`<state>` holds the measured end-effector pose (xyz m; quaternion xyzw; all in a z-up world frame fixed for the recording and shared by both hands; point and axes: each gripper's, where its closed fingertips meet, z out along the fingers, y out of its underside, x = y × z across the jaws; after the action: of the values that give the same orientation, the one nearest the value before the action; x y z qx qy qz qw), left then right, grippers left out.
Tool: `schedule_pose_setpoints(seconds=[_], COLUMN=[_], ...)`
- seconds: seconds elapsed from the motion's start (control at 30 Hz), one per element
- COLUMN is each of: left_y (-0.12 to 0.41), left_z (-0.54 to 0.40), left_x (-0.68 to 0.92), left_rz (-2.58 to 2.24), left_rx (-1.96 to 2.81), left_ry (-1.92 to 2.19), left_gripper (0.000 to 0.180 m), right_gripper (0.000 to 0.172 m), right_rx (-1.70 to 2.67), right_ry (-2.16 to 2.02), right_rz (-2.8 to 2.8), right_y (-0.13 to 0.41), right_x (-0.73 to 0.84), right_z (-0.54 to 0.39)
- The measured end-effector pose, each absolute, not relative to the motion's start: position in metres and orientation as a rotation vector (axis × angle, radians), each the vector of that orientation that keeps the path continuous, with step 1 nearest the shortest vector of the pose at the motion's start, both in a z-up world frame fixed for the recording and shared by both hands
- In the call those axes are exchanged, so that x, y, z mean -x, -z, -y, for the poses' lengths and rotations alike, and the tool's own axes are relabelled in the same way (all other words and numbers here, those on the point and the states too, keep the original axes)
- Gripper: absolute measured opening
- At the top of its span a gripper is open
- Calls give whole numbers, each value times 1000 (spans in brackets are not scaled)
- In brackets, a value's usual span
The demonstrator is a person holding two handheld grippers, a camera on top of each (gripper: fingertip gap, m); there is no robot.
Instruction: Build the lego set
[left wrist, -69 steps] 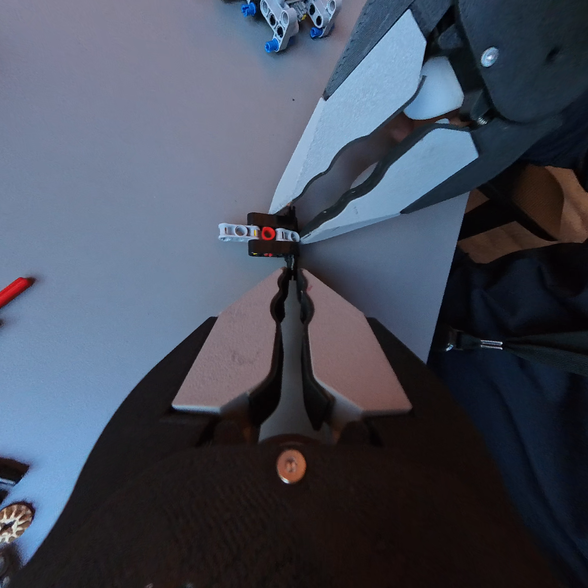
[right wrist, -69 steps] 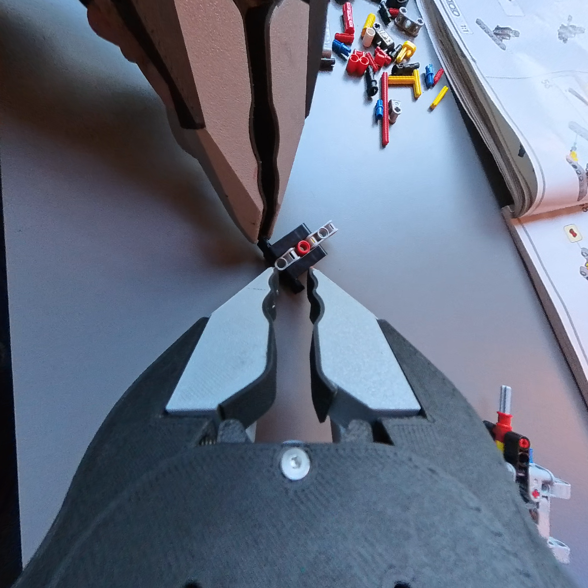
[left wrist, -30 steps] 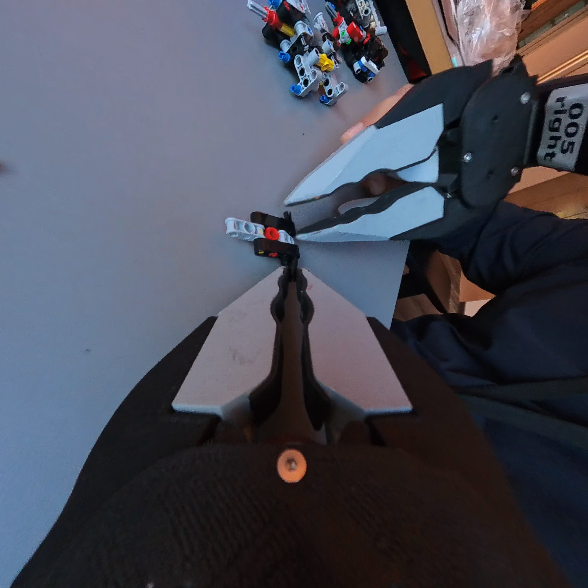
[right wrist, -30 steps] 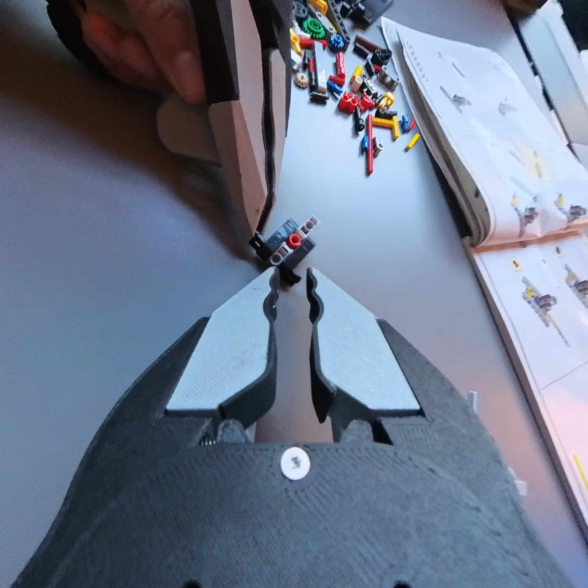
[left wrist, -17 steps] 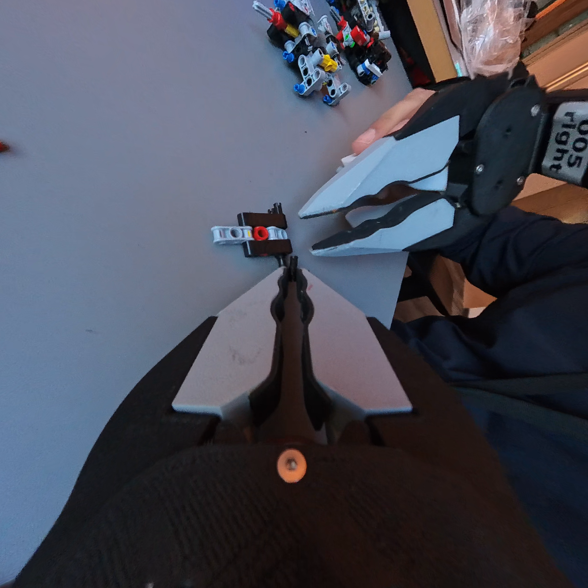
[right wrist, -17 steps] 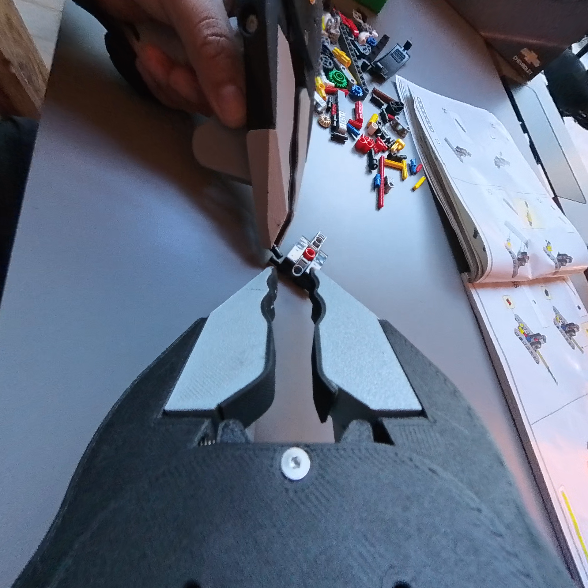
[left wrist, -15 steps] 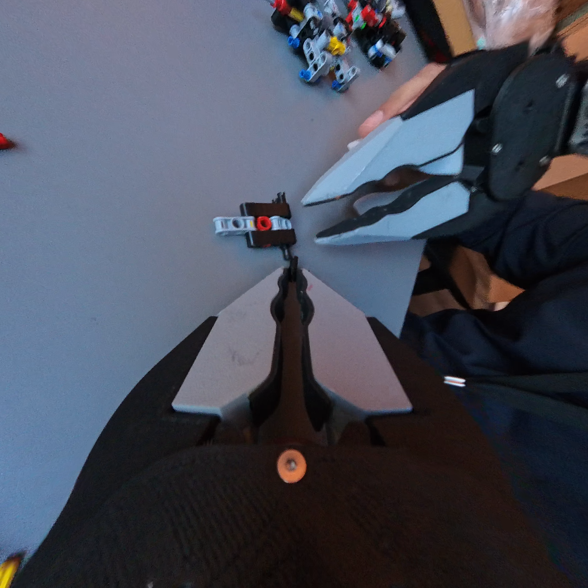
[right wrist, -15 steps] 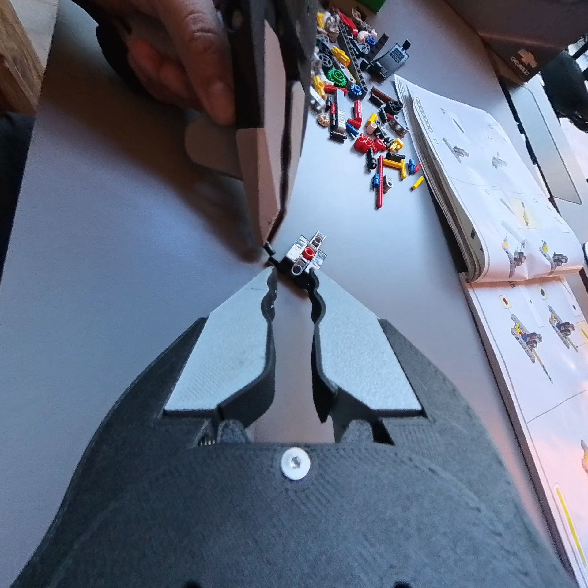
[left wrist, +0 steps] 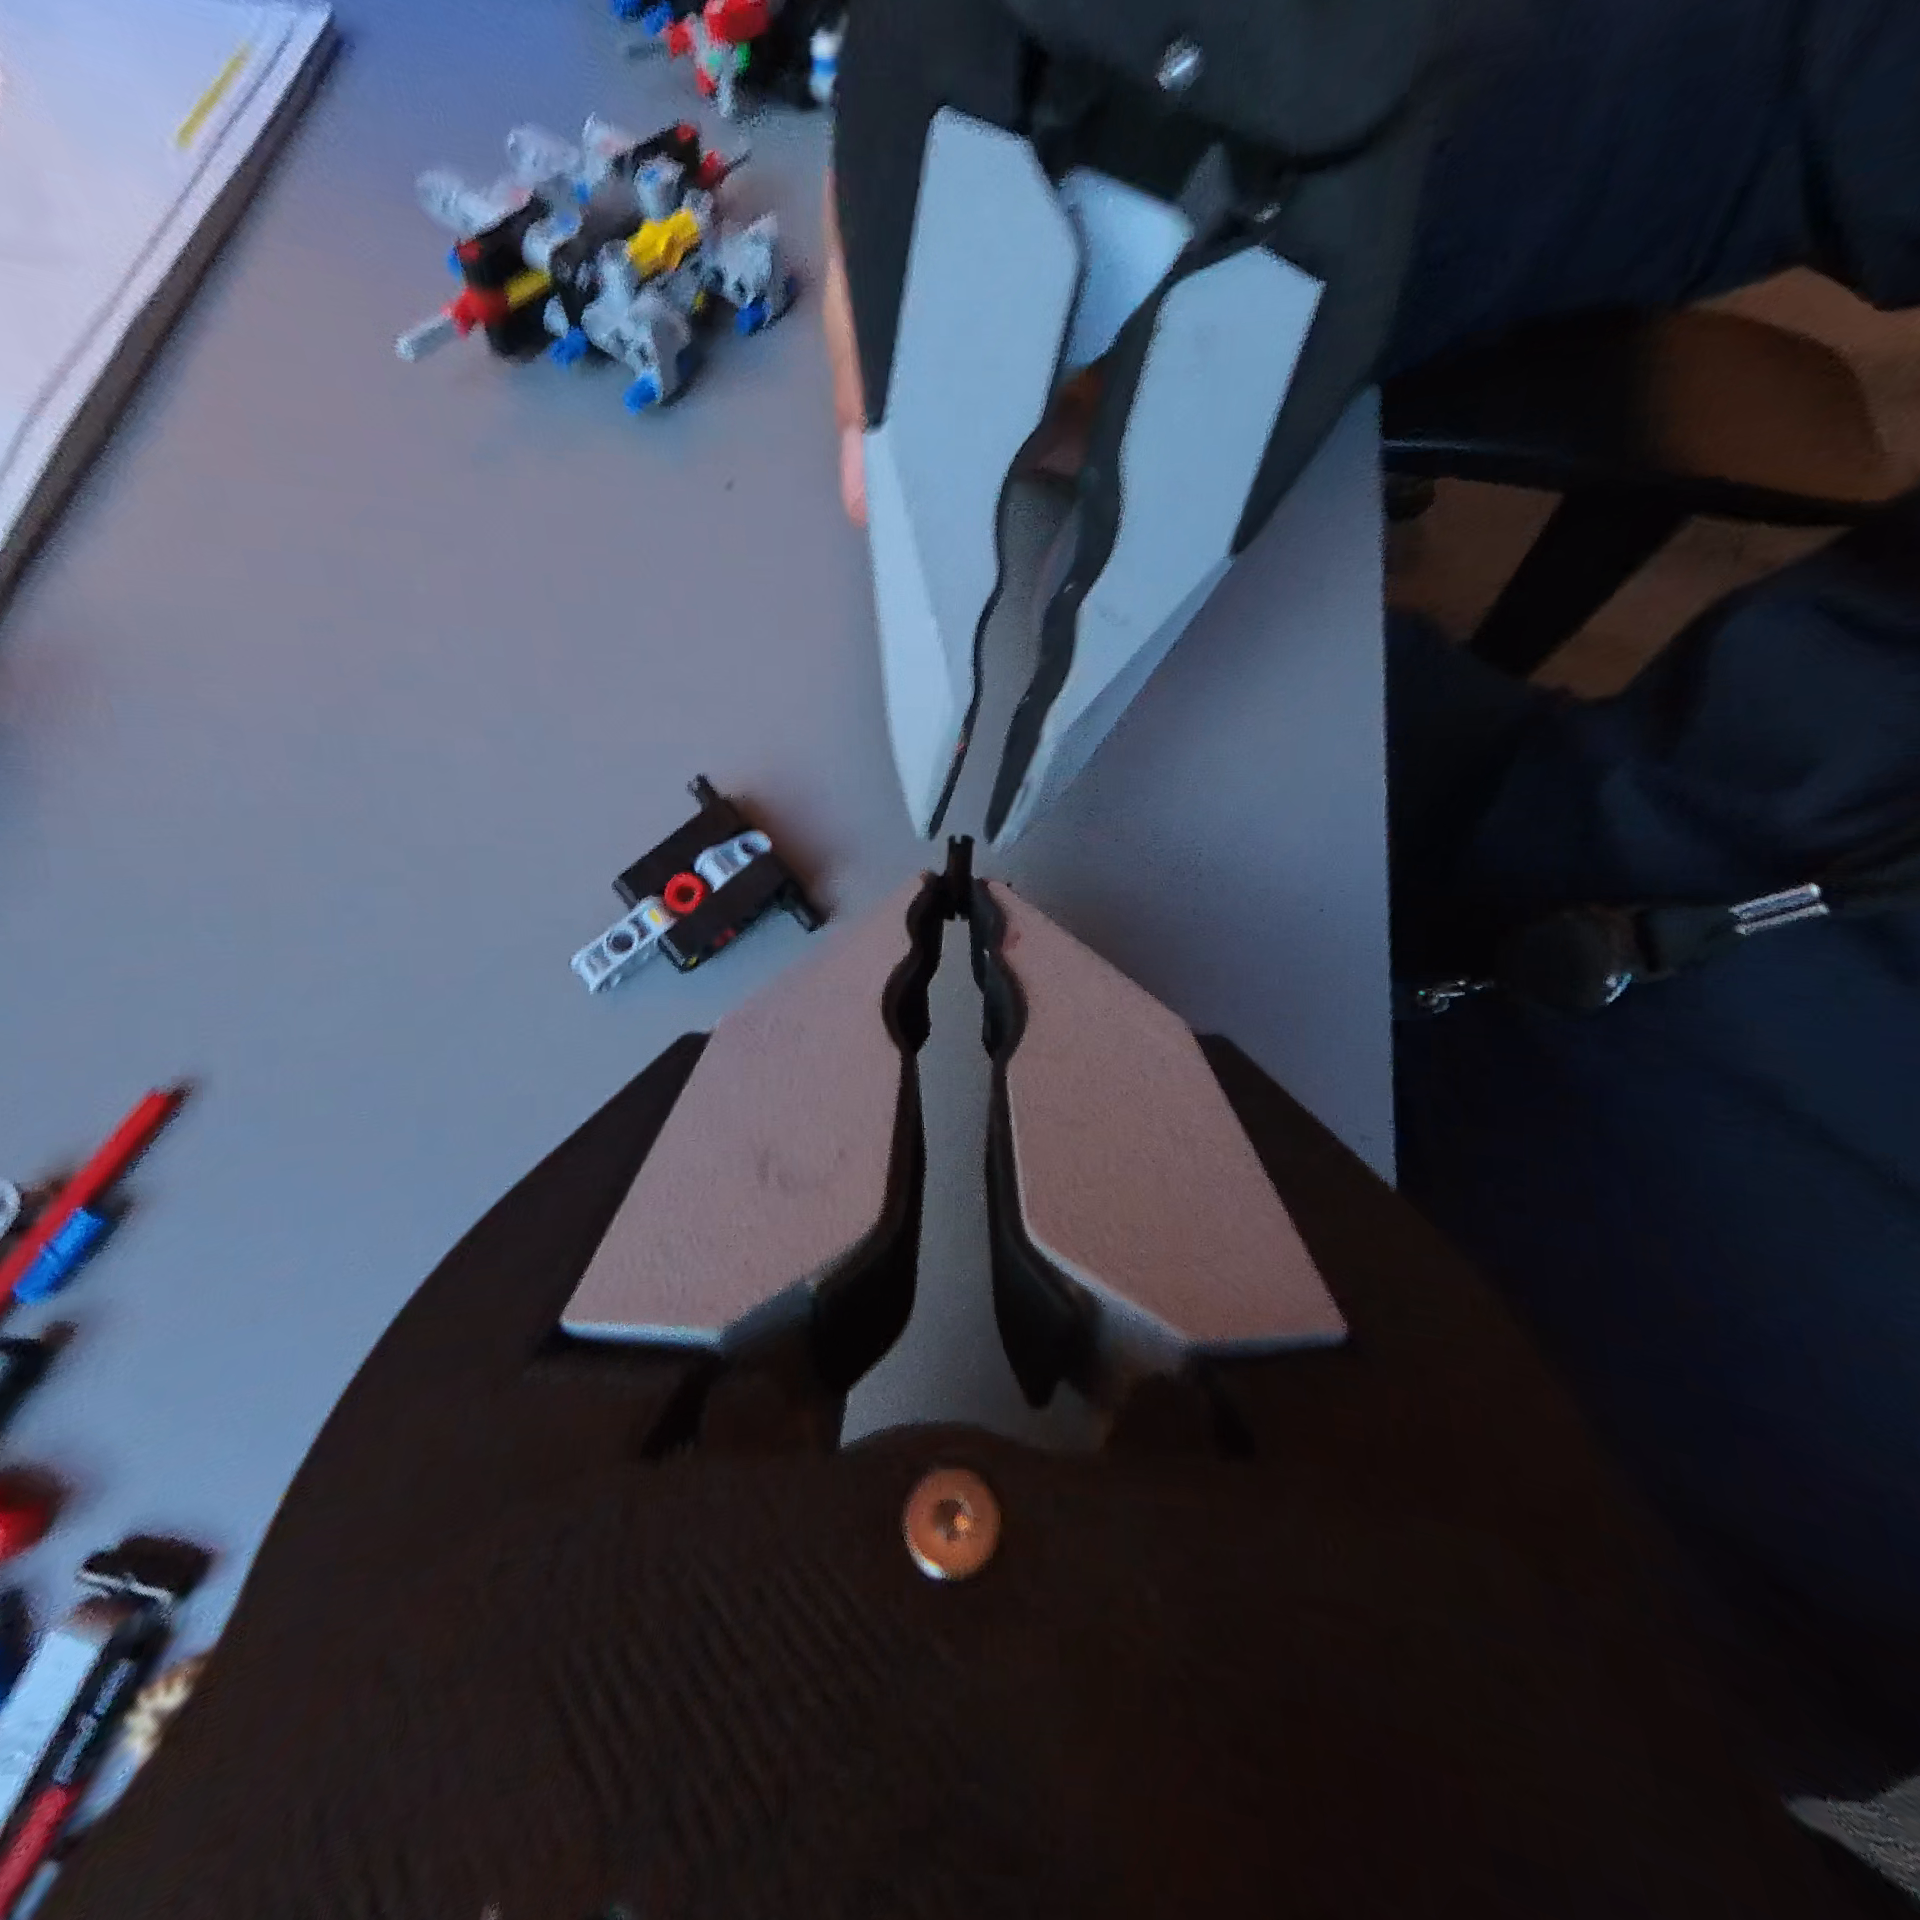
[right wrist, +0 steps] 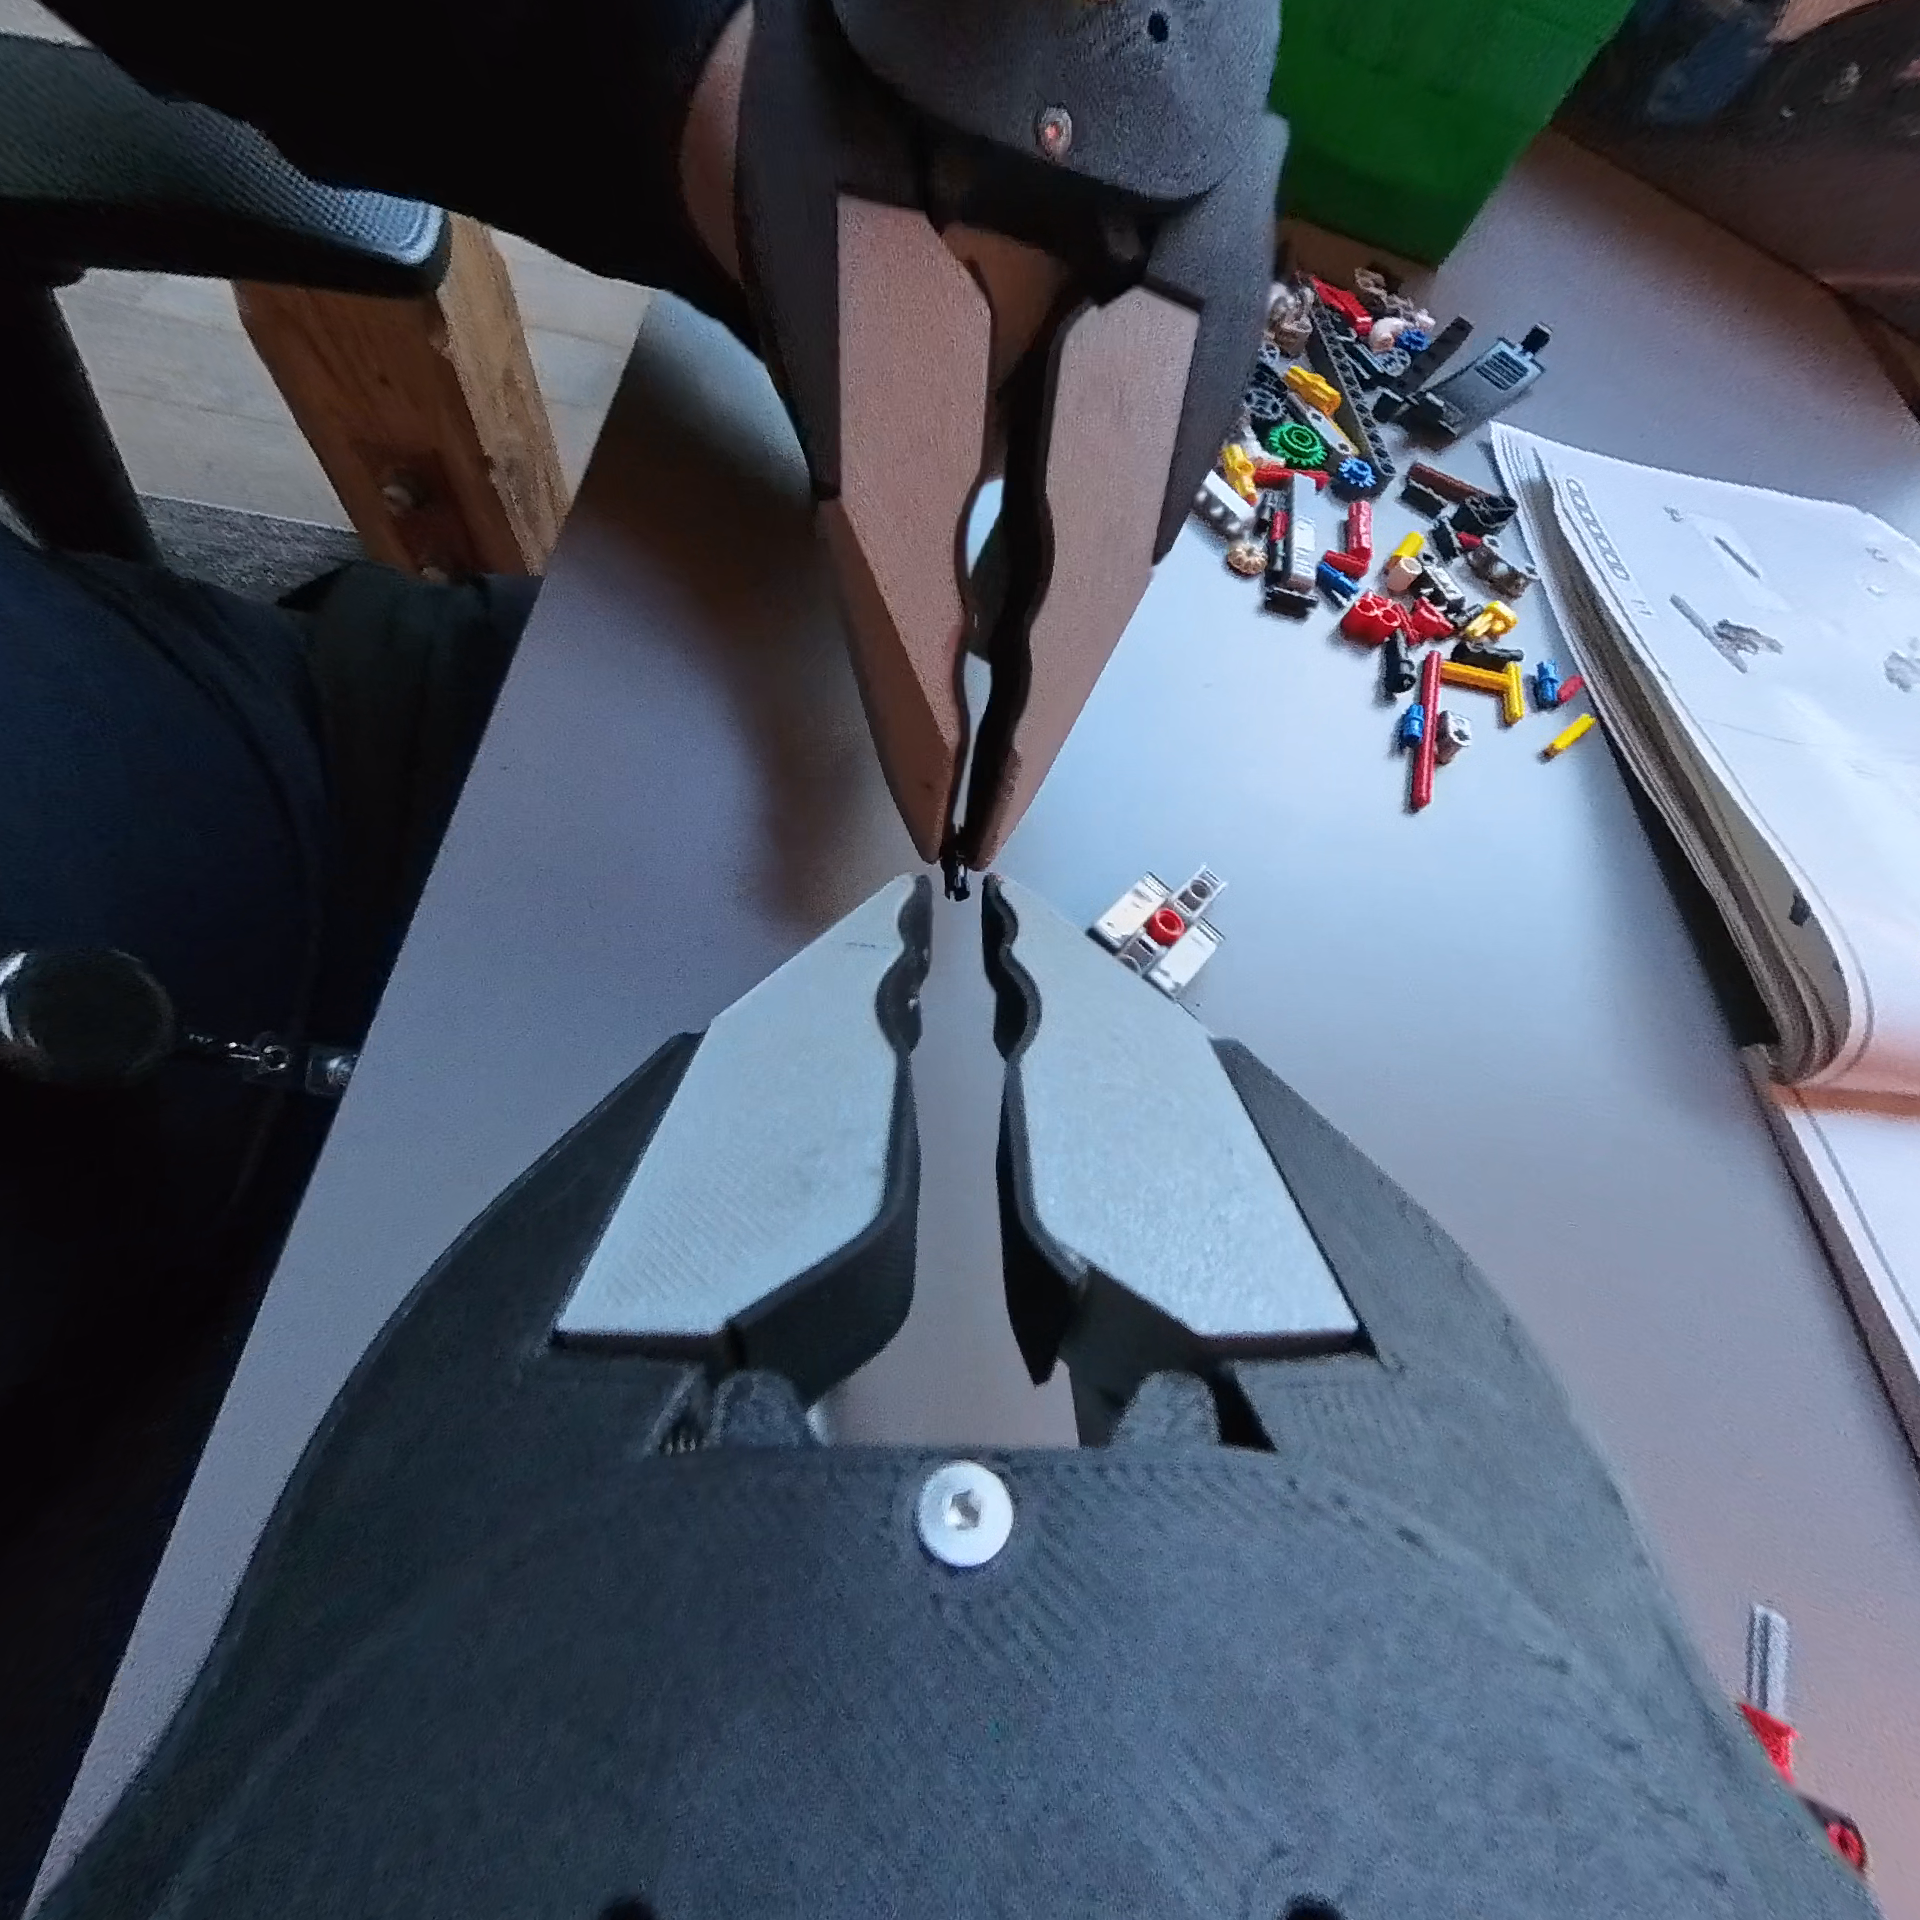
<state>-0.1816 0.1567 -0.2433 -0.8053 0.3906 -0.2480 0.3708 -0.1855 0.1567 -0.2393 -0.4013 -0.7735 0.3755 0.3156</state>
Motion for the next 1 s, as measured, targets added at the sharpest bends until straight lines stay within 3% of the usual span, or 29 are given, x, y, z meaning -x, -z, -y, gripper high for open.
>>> schedule_pose_setpoints(seconds=[1.0], left_y=[232], left_z=[-166], left_x=[179], left_rz=[-1123], left_rx=[1920], left_ry=[406], left_gripper=[2], right_gripper=[3], right_rx=[1096], right_ry=[-1034], right_rz=[1986], right_y=[231], right_x=[186], right_z=[-163])
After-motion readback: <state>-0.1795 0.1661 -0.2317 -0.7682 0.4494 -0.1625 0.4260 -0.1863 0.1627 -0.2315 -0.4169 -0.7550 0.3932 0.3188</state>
